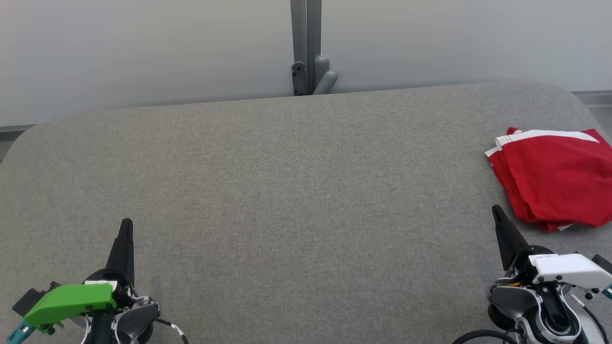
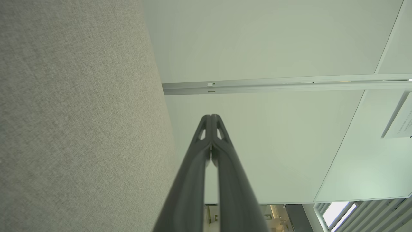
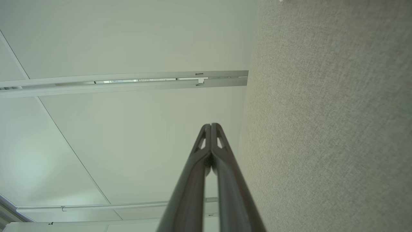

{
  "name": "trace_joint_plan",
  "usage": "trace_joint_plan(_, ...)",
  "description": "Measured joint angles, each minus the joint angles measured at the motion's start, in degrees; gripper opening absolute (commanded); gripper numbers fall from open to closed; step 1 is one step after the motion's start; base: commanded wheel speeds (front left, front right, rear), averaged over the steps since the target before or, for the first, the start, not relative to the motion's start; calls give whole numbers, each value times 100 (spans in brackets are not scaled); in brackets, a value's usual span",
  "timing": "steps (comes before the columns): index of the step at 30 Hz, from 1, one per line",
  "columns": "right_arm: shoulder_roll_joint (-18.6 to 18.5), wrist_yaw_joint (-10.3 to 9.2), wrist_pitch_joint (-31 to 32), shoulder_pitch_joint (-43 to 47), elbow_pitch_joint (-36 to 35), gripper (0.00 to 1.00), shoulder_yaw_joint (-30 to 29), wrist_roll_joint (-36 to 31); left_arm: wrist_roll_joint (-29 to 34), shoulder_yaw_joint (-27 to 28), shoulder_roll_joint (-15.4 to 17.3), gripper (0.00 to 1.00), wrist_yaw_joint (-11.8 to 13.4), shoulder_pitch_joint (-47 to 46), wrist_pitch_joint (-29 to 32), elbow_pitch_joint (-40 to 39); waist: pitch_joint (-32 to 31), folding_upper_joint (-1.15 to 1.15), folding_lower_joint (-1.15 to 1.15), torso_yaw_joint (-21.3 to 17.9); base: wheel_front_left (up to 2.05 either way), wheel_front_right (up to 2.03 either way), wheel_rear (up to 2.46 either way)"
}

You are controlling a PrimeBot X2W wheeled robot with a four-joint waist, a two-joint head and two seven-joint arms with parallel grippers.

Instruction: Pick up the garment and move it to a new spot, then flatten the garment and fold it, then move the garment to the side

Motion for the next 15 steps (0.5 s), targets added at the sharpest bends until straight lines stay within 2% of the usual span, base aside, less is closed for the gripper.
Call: trace_joint_plan(15, -1, 0, 0, 0, 0, 0, 0, 0, 0, 0, 0, 0, 0, 0, 0, 0, 0, 0, 0, 0, 0, 0, 0)
